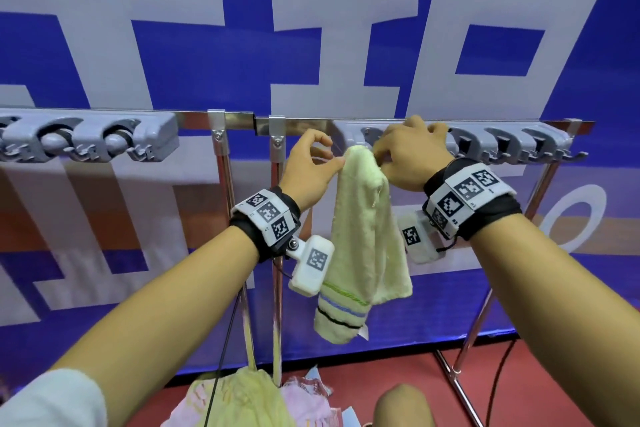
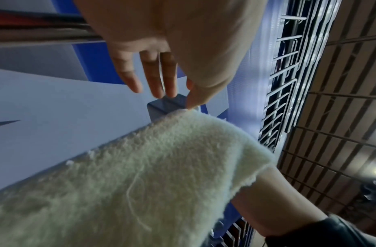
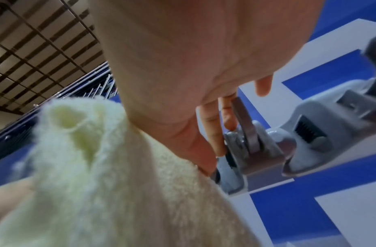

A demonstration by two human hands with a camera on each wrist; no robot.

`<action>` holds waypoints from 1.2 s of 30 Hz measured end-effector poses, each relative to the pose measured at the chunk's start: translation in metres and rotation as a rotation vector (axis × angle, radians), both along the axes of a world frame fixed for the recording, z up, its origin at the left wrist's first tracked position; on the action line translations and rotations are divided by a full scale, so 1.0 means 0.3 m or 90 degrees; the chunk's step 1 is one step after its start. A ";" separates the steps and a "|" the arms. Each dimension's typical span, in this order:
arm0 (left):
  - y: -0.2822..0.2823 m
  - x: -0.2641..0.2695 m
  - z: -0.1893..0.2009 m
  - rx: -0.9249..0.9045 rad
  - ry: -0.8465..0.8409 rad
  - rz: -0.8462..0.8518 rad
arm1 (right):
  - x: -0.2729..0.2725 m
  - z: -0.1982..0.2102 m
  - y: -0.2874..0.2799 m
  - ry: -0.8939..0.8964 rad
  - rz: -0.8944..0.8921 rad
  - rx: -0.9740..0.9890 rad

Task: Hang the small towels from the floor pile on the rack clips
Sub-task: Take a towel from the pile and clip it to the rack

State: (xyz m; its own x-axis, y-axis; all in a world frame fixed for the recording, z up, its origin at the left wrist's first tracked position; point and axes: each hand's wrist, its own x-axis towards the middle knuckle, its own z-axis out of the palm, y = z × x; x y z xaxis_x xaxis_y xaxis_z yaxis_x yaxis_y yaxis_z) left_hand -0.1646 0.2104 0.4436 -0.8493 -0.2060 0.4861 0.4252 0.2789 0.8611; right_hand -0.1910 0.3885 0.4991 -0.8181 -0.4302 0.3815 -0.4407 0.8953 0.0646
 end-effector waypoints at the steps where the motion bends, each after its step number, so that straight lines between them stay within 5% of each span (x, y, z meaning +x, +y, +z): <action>1: -0.002 0.014 0.005 -0.007 0.029 0.012 | 0.013 -0.003 0.010 0.001 0.012 -0.009; 5: 0.025 0.066 0.010 -0.046 0.122 -0.010 | 0.081 -0.026 0.027 0.053 0.136 -0.312; 12: 0.120 0.140 -0.081 -0.097 0.048 -0.142 | 0.173 -0.148 -0.008 -0.252 0.211 -0.497; 17: 0.132 0.127 -0.227 0.081 -0.112 -0.237 | 0.167 -0.291 -0.042 -0.430 0.288 -0.698; 22: 0.150 0.114 -0.409 0.156 -0.246 -0.228 | 0.199 -0.506 -0.126 -0.521 0.124 -0.504; 24: 0.158 0.130 -0.479 0.185 -0.291 -0.238 | 0.232 -0.593 -0.171 -0.427 0.036 -0.358; 28: 0.151 0.204 -0.611 0.130 -0.467 -0.214 | 0.218 -0.835 -0.119 -0.546 0.125 -0.595; 30: 0.150 0.243 -0.694 0.126 -0.428 -0.222 | 0.262 -0.915 -0.097 -0.629 0.105 -0.650; 33: 0.121 0.326 -0.804 0.139 -0.391 -0.227 | 0.324 -1.051 -0.076 -0.668 0.030 -0.601; 36: 0.058 0.384 -0.906 0.119 -0.481 -0.163 | 0.377 -1.119 -0.072 -0.733 -0.043 -0.520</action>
State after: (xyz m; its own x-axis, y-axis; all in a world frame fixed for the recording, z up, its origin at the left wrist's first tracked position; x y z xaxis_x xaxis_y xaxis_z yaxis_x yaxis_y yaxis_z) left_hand -0.0493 0.2279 0.1718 -0.9657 0.0171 -0.2591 -0.2572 0.0753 0.9634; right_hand -0.0780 0.3669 0.1633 -0.8481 -0.3641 -0.3850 0.1537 0.5263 -0.8363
